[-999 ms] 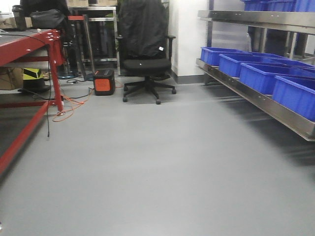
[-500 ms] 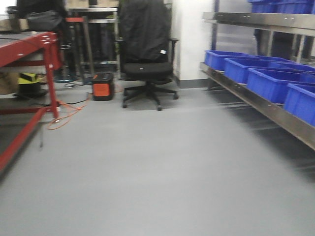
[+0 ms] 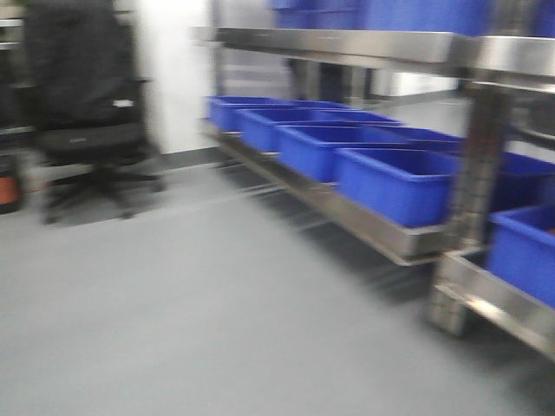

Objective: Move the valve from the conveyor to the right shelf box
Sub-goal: 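Drive the base from the conveyor to the shelf of blue bins, then move both held valves over the blue bins on the shelf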

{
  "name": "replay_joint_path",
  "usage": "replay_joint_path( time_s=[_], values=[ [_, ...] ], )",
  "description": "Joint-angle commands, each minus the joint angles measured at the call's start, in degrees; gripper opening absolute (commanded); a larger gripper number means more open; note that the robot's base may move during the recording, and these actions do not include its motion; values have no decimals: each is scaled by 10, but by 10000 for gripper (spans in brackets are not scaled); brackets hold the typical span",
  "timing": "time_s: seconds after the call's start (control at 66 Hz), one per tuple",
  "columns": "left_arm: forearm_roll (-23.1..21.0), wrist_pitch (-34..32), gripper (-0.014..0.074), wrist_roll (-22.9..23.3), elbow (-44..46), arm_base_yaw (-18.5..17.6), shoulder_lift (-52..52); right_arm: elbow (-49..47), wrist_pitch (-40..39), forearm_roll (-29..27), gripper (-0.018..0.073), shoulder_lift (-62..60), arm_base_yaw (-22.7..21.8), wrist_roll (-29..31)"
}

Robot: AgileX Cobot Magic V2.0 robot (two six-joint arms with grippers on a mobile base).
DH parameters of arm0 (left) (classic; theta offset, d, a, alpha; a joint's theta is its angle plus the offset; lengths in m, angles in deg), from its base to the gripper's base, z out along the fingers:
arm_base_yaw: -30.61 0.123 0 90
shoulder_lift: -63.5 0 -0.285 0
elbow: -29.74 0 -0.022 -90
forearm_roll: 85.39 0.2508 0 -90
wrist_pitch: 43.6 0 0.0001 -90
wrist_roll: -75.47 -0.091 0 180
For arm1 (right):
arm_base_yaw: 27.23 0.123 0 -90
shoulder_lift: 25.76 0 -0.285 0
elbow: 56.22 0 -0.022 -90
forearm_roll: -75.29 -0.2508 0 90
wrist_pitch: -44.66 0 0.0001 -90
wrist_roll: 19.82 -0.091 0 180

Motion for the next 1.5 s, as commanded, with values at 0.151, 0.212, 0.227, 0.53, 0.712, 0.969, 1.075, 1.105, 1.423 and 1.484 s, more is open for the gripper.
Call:
replay_joint_path(
  time_s=[0.151, 0.212, 0.227, 0.53, 0.712, 0.969, 1.075, 1.105, 1.423, 1.484],
  values=[
    [-7, -26, -111, 0, 3, -2, 3, -5, -44, 6, -162, -4, -3, 5],
    [-7, -26, -111, 0, 3, -2, 3, -5, -44, 6, -162, -4, -3, 5],
    [-7, -26, -111, 0, 3, -2, 3, -5, -44, 6, -162, -4, -3, 5],
    [-7, -26, -111, 0, 3, -2, 3, -5, -44, 6, -162, -4, -3, 5],
    [-5, -26, -111, 0, 3, -2, 3, -5, -44, 6, -162, -4, -3, 5],
    [-5, -26, -111, 0, 3, -2, 3, -5, -44, 6, -162, -4, -3, 5],
    [-5, -26, -111, 0, 3, -2, 3, -5, -44, 6, -162, -4, -3, 5],
    [-5, -26, -111, 0, 3, -2, 3, -5, -44, 6, -162, -4, -3, 5],
    [-5, -26, -111, 0, 3, -2, 3, -5, -44, 6, -162, -4, -3, 5],
    [-5, -26, -111, 0, 3, -2, 3, -5, -44, 6, -162, -4, -3, 5]
  ],
)
